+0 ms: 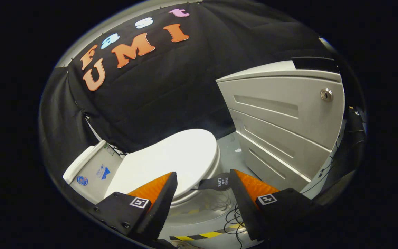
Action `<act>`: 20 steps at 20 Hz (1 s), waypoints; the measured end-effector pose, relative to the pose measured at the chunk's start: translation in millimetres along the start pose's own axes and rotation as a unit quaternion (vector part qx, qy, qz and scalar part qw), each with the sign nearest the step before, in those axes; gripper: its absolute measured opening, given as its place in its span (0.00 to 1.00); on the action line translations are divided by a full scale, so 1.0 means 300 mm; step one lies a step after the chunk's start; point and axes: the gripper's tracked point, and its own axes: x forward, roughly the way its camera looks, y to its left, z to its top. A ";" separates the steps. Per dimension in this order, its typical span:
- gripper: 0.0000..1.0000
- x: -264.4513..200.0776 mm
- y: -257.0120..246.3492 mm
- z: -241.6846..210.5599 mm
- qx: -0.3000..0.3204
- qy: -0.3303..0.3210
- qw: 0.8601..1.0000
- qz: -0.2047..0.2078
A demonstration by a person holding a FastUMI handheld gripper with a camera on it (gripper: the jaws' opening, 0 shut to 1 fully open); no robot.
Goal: Open the toilet lid.
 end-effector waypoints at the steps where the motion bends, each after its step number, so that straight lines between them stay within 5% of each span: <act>1: 0.98 0.005 -0.004 -0.017 0.003 0.008 1.000 -0.003; 11: 0.97 0.084 -0.070 -0.094 0.124 0.051 0.991 -0.018; 13: 0.86 0.103 -0.091 -0.084 0.139 0.049 0.989 -0.021; 17: 0.84 0.149 -0.120 -0.051 0.172 0.035 0.984 -0.023; 20: 0.66 0.189 -0.119 -0.024 0.185 0.028 0.982 -0.013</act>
